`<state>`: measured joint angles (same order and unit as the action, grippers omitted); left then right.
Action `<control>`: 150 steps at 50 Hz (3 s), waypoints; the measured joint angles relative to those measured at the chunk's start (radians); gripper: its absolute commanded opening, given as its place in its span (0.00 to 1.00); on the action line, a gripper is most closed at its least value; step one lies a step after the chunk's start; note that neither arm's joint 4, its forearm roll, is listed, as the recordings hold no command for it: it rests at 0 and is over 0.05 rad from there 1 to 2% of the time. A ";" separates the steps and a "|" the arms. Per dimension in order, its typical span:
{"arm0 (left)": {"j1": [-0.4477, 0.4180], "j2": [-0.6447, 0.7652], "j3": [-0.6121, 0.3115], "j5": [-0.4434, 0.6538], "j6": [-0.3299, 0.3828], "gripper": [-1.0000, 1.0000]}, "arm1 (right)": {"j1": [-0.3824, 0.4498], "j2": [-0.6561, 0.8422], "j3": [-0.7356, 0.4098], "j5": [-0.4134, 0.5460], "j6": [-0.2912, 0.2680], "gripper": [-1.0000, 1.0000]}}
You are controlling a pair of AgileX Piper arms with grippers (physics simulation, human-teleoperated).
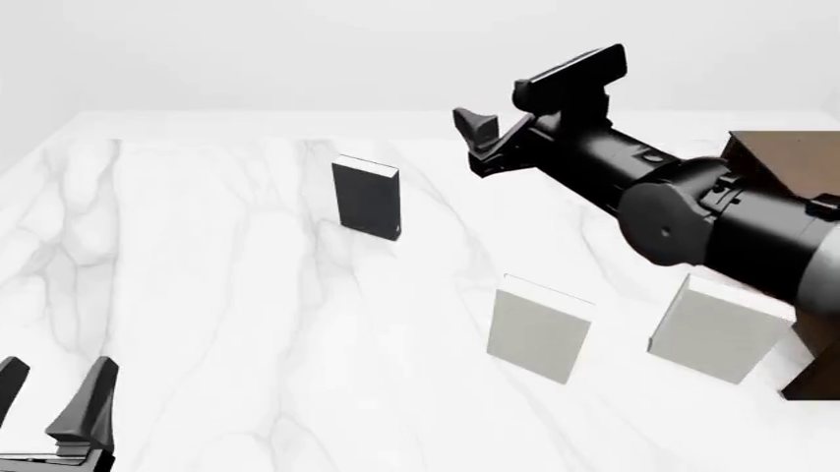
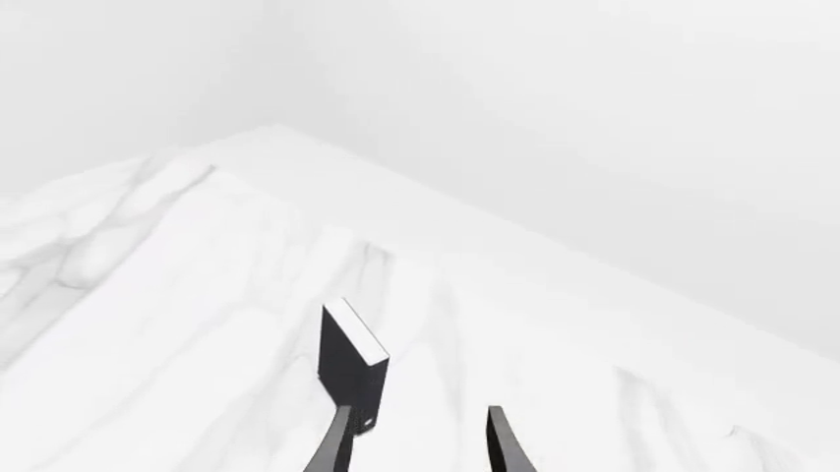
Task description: Pick up the book on the left and place it on top of the shelf.
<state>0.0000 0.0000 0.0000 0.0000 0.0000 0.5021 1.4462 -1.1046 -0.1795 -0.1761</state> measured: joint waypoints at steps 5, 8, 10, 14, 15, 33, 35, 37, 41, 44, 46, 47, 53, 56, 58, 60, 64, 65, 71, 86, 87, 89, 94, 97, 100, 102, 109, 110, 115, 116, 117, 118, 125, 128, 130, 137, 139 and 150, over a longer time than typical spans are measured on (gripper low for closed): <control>0.000 0.000 0.000 0.000 0.000 1.00 | 0.006 0.034 -0.011 -0.017 0.012 1.00; 0.000 0.000 0.000 0.000 0.000 1.00 | 0.009 0.053 -0.018 -0.028 0.020 1.00; 0.000 0.000 0.000 0.000 0.000 1.00 | 0.011 0.066 -0.022 -0.034 0.025 1.00; 0.000 0.000 0.000 0.000 0.000 1.00 | 0.012 0.092 -0.033 -0.049 0.033 1.00; 0.000 0.000 0.000 0.000 0.000 1.00 | 0.012 0.100 -0.036 -0.053 0.035 1.00; 0.000 0.000 0.000 0.000 0.000 1.00 | 0.011 0.290 -0.165 -0.111 0.070 1.00; 0.000 0.000 0.000 0.000 0.000 1.00 | 0.011 0.302 -0.173 -0.114 0.072 1.00; 0.000 0.000 0.000 0.000 0.000 1.00 | 0.011 0.314 -0.181 -0.117 0.074 1.00; 0.000 0.000 0.000 0.000 0.000 1.00 | 0.011 0.335 -0.196 -0.120 0.077 1.00; 0.000 0.000 0.000 0.000 0.000 1.00 | 0.011 0.351 -0.204 -0.125 0.080 1.00; 0.000 0.000 0.000 0.000 0.000 1.00 | 0.010 0.361 -0.207 -0.128 0.082 1.00; 0.000 0.000 0.000 0.000 0.000 1.00 | 0.009 0.366 -0.209 -0.130 0.083 1.00; 0.000 0.000 0.000 0.000 0.000 1.00 | 0.007 0.391 -0.216 -0.139 0.089 1.00; 0.000 0.000 0.000 0.000 0.000 1.00 | 0.006 0.404 -0.218 -0.143 0.091 1.00; 0.000 0.000 0.000 0.000 0.000 1.00 | 0.005 0.412 -0.221 -0.145 0.092 1.00; 0.000 0.000 0.000 0.000 0.000 1.00 | 0.004 0.420 -0.224 -0.147 0.094 1.00; 0.000 0.000 0.000 0.000 0.000 1.00 | 0.003 0.436 -0.231 -0.150 0.097 1.00; 0.000 0.000 0.000 0.000 0.000 1.00 | 0.003 0.440 -0.232 -0.151 0.098 1.00; 0.000 0.000 0.000 0.000 0.000 1.00 | 0.004 0.463 -0.242 -0.157 0.104 1.00; 0.000 0.000 0.000 0.000 0.000 1.00 | 0.012 0.513 -0.265 -0.175 0.115 1.00; 0.000 0.000 0.000 0.000 0.000 1.00 | 0.012 0.517 -0.266 -0.176 0.116 1.00; 0.000 0.000 0.000 0.000 0.000 1.00 | 0.013 0.523 -0.269 -0.177 0.117 1.00; 0.000 0.000 0.000 0.000 0.000 1.00 | 0.013 0.543 -0.281 -0.180 0.119 1.00; 0.000 0.000 0.000 0.000 0.000 1.00 | 0.012 0.556 -0.289 -0.181 0.122 1.00; 0.000 0.000 0.000 0.000 0.000 1.00 | 0.011 0.568 -0.297 -0.183 0.124 1.00; 0.000 0.000 0.000 0.000 0.000 1.00 | 0.011 0.576 -0.303 -0.184 0.126 1.00; 0.000 0.000 0.000 0.000 0.000 1.00 | 0.012 0.602 -0.319 -0.188 0.130 1.00; 0.000 0.000 0.000 0.000 0.000 1.00 | 0.012 0.605 -0.321 -0.189 0.131 1.00; 0.000 0.000 0.000 0.000 0.000 1.00 | 0.013 0.620 -0.331 -0.190 0.134 1.00; 0.000 0.000 0.000 0.000 0.000 1.00 | 0.013 0.623 -0.333 -0.190 0.135 1.00; 0.000 0.000 0.000 0.000 0.000 1.00 | 0.014 0.626 -0.335 -0.190 0.135 1.00; 0.000 0.000 0.000 0.000 0.000 1.00 | 0.014 0.629 -0.337 -0.190 0.136 1.00; 0.000 0.000 0.000 0.000 0.000 1.00 | 0.016 0.652 -0.352 -0.192 0.141 1.00; 0.000 0.000 0.000 0.000 0.000 1.00 | 0.016 0.663 -0.361 -0.191 0.142 1.00; 0.000 0.000 0.000 0.000 0.000 1.00 | 0.016 0.670 -0.367 -0.189 0.143 1.00; 0.000 0.000 0.000 0.000 0.000 1.00 | 0.017 0.695 -0.392 -0.185 0.146 1.00; 0.000 0.000 0.000 0.000 0.000 1.00 | 0.017 0.702 -0.399 -0.184 0.146 1.00; 0.000 0.000 0.000 0.000 0.000 1.00 | 0.023 0.735 -0.436 -0.182 0.151 1.00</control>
<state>0.0000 0.0000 0.0000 0.0000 0.0000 0.5249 2.1814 -1.5409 -0.3614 -0.0255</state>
